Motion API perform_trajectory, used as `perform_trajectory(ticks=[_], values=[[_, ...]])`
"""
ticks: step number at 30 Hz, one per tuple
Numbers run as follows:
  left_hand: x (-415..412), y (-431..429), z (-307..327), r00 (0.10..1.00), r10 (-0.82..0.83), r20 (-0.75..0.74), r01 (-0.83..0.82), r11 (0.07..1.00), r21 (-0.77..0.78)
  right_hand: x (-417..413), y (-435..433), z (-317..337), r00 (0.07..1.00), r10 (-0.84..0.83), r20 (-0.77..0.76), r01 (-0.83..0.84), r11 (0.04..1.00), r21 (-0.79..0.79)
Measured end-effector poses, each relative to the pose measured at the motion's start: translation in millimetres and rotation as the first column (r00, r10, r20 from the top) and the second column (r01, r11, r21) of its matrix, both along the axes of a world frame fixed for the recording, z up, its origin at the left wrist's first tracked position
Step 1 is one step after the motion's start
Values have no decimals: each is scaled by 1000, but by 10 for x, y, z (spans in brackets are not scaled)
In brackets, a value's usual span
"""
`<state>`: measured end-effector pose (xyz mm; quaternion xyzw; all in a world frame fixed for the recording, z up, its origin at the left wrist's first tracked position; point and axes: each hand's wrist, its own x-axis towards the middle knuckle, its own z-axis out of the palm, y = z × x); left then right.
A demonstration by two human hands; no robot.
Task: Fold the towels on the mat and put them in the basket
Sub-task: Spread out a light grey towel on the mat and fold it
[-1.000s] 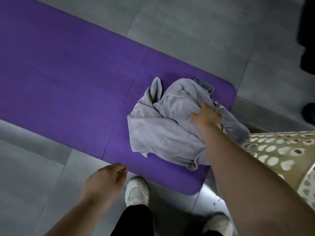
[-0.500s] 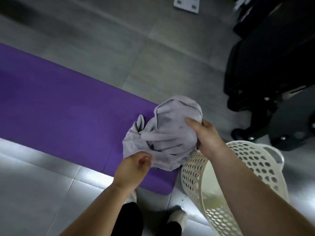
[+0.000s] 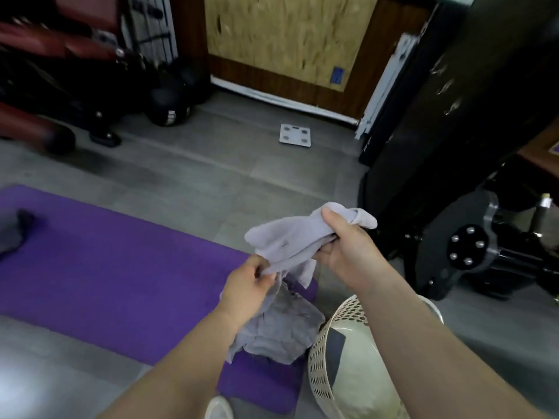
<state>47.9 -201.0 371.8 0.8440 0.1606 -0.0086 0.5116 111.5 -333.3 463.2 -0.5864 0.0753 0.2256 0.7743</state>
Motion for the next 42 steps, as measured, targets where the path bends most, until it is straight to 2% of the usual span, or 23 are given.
perform_trajectory(ticks=[2, 5, 8, 10, 13, 14, 16, 18, 20, 23, 25, 27, 29, 31, 33, 35, 37, 40, 41, 42], values=[[-96, 73, 203, 995, 84, 57, -78, 993, -91, -60, -123, 138, 999, -24, 35, 25, 998, -50], [-196, 210, 574, 974, 167, 152, -152, 983, -104, -146, -231, 249, 997, -17, 72, 32, 974, -224], [-239, 328, 925, 962, 151, 229, -140, 988, -60, -254, -232, 303, 993, 68, 101, -29, 938, -346], [-238, 383, 1103, 953, 132, 272, -122, 991, -50, -300, -183, 334, 974, 163, 159, -71, 881, -467], [-275, 467, 1309, 950, 81, 301, -81, 997, -13, -354, -52, 419, 936, 197, 290, 11, 811, -585], [-286, 497, 1359, 953, 49, 300, -52, 999, 3, -355, 1, 432, 905, 241, 350, 41, 770, -637], [-317, 569, 1430, 956, -18, 294, 9, 1000, 30, -373, 163, 463, 780, 462, 422, 7, 669, -743], [-345, 687, 1478, 953, -73, 294, 66, 997, 33, -413, 430, 481, 630, 678, 377, -111, 560, -821], [-376, 889, 1526, 949, -96, 299, 95, 995, 17, -466, 767, 476, 572, 749, 334, -227, 536, -813], [-447, 1387, 1573, 952, -106, 287, 108, 994, 7, -480, 1314, 451, 634, 698, 333, -300, 619, -725], [-515, 1850, 1585, 954, -136, 266, 123, 990, 67, -458, 1697, 392, 664, 686, 298, -328, 625, -709], [-569, 2387, 1571, 957, -225, 183, 169, 945, 279, -437, 2141, 307, 684, 682, 259, -313, 596, -740], [-602, 2869, 1550, 962, -266, 53, 197, 818, 540, -426, 2558, 235, 706, 660, 259, -228, 557, -799], [-628, 3395, 1519, 961, -276, 6, 193, 686, 701, -416, 3007, 155, 678, 682, 275, -86, 445, -891], [-649, 3894, 1513, 962, -272, 26, 169, 669, 724, -386, 3378, 94, 661, 714, 232, 18, 294, -956], [-629, 4338, 1531, 959, -268, 90, 123, 683, 720, -330, 3638, 27, 713, 672, 200, 64, 222, -973], [-578, 4674, 1501, 957, -269, 106, 97, 644, 758, -275, 3819, -45, 766, 615, 188, 88, 189, -978], [-420, 5013, 1304, 970, -244, 20, 125, 563, 817, -210, 4043, -94, 758, 628, 177, 112, 141, -984], [-372, 5104, 1218, 974, -225, -11, 138, 556, 820, -196, 4110, -87, 754, 630, 186, 107, 162, -981], [-329, 5197, 1129, 978, -203, -41, 150, 558, 816, -180, 4171, -79, 752, 624, 211, 86, 225, -971]])
